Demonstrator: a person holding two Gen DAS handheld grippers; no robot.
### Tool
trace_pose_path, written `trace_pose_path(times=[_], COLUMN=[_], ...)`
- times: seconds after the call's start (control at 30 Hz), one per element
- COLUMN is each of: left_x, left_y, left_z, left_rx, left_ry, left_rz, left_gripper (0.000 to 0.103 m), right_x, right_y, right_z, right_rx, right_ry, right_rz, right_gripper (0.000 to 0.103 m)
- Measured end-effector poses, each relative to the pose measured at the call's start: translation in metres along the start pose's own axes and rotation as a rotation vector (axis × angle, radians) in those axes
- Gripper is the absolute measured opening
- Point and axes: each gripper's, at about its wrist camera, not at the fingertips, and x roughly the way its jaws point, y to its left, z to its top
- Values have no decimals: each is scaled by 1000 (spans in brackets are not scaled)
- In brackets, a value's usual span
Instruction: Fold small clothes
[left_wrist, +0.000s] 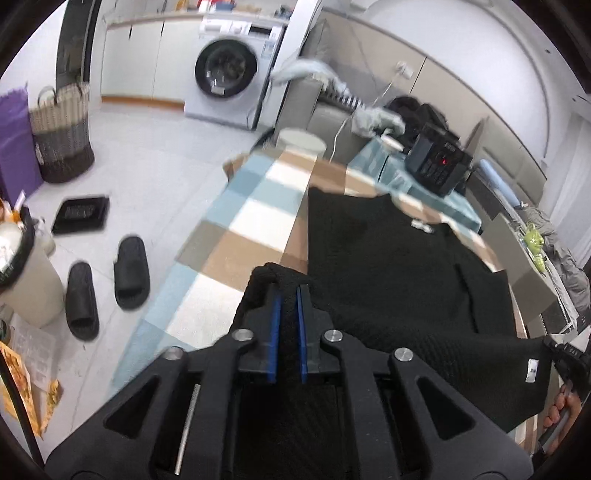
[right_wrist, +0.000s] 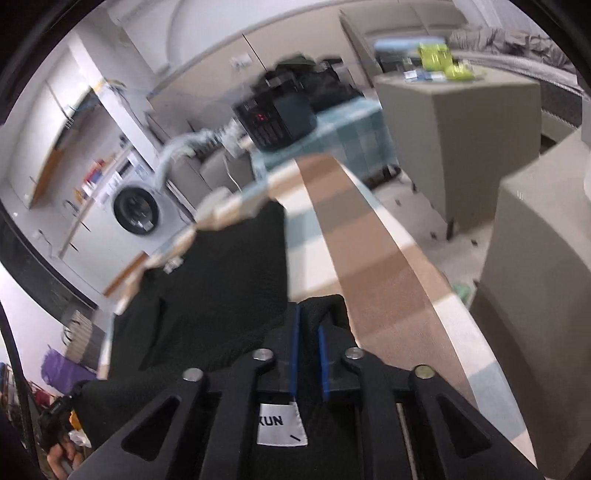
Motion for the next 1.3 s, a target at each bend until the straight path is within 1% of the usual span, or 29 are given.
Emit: trace_pose_path(times=[0.03, 0.07, 0.1, 0.13, 0.17, 0.2, 0.27, 0.37, 0.43, 0.5, 0.57, 0.63, 0.67, 0.7, 0.73, 0.8, 0.83, 0.9, 1.0, 1.13, 1.3], left_x=[11, 16, 18, 16, 14, 12, 14, 24, 30, 30, 33, 37, 38, 39, 40, 39, 38, 34, 27, 10, -18], left_y=[3, 5, 8, 12, 14, 15, 16, 13, 11, 10, 9, 7, 5, 2, -1, -9, -11, -12, -10, -8, 2], left_z=[-1, -2, -5, -11, -15, -19, -28, -41, -47, -49, -49, -50, -51, -51, -52, -55, -56, -58, -64, -78, -99], left_rx=[-17, -27, -32, -38, -35, -24, 7, 31, 31, 34, 31, 40, 51, 71, 89, 130, 144, 149, 139, 153, 142], left_ry=[42, 69, 79, 72, 60, 52, 67, 98, 112, 106, 103, 94, 95, 100, 105, 106, 110, 122, 129, 134, 136], left_rz=[27, 43, 47, 45, 44, 43, 25, 4, 14, 10, -2, -8, -10, -15, -20, -3, -1, -13, -27, -27, -31], left_gripper=[12, 22, 35, 42, 55, 60, 61, 61, 61, 61, 60, 46, 33, 21, 17, 13, 12, 11, 11, 11, 11], right_x=[1, -3, -9, -14, -20, -23, -20, -9, 0, 5, 11, 16, 18, 19, 20, 19, 18, 18, 14, 3, -24], right_y=[-4, -8, -14, -16, -21, -24, -29, -27, -21, -14, -4, 6, 9, 14, 16, 21, 23, 22, 17, 9, -3], right_z=[-2, -6, -11, -15, -21, -25, -33, -42, -47, -49, -51, -53, -54, -55, -54, -57, -58, -61, -65, -71, -94], right_rx=[10, 17, 14, 9, 5, 3, -8, -33, -43, -53, -92, -139, -159, -192, -207, -231, -239, -240, -225, -206, -170], right_ry=[19, 22, 16, 14, 3, 5, 49, 88, 108, 109, 108, 113, 114, 115, 119, 112, 109, 113, 121, 131, 145], right_rz=[-3, 2, -9, -19, -29, -24, 11, 21, 48, 41, 29, 25, 23, 24, 33, 37, 36, 33, 41, 46, 51], right_gripper=[27, 33, 49, 57, 58, 59, 60, 60, 60, 60, 60, 58, 55, 44, 35, 29, 26, 24, 23, 23, 23])
